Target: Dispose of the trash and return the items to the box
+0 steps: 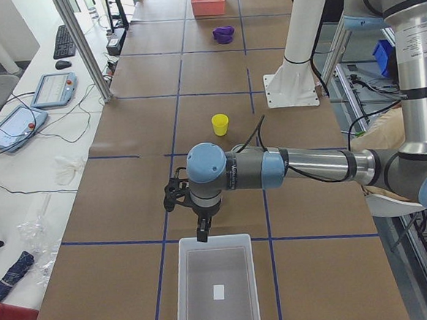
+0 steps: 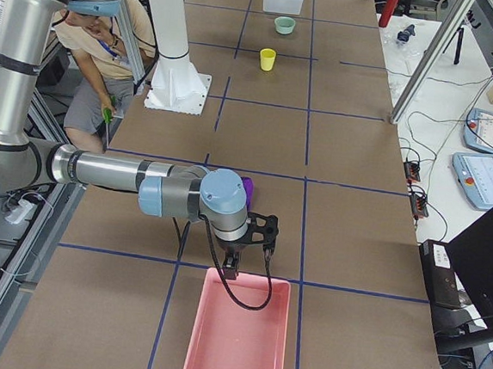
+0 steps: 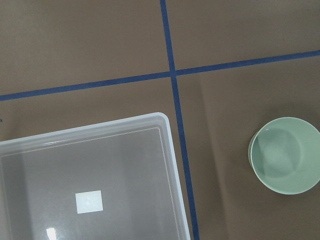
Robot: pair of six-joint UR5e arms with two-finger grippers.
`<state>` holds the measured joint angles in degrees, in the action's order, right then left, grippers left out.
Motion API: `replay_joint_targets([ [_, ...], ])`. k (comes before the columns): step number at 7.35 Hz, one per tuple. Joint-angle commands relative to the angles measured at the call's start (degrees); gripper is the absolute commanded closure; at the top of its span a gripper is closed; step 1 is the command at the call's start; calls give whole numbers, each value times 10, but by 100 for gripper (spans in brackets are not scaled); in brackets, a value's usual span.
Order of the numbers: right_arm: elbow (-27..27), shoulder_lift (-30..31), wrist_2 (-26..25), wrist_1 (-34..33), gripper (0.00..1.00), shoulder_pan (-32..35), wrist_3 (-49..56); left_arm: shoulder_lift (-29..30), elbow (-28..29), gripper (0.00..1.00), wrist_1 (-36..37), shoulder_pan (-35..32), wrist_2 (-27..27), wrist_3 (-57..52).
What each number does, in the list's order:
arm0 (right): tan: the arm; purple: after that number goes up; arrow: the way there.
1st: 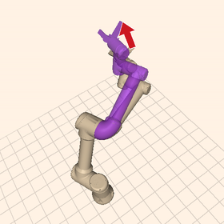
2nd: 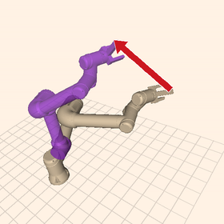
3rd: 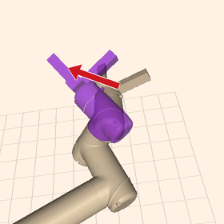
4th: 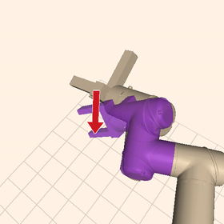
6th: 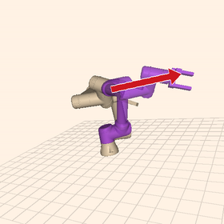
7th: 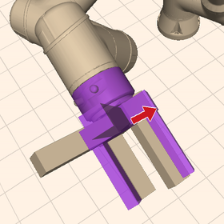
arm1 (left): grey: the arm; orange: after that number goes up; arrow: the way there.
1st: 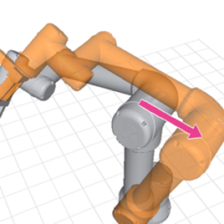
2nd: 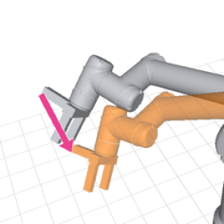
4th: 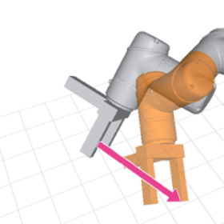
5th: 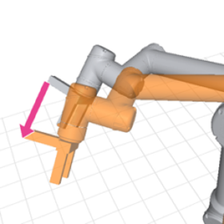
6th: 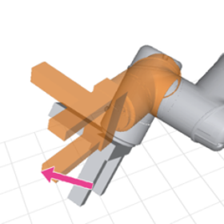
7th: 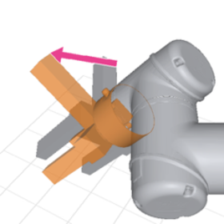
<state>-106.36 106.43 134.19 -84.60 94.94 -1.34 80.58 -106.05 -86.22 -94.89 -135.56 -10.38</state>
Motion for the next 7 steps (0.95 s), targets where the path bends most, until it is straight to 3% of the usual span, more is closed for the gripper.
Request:
replay_joint_targets([
  [1, 3, 7, -3, 52, 0, -3, 28, 2, -15, 0, -55, 1, -3, -2],
  [3, 1, 4, -3, 155, 0, -12, 30, 9, -3, 0, -238, 5, -15, 4],
  [5, 1, 1, 19, 219, 0, -34, 20, 32, 64, 0, -475, 17, -17, 4],
  [7, 3, -24, 25, 219, 0, -57, 4, 30, 57, 0, -617, 86, -46, 295],
])
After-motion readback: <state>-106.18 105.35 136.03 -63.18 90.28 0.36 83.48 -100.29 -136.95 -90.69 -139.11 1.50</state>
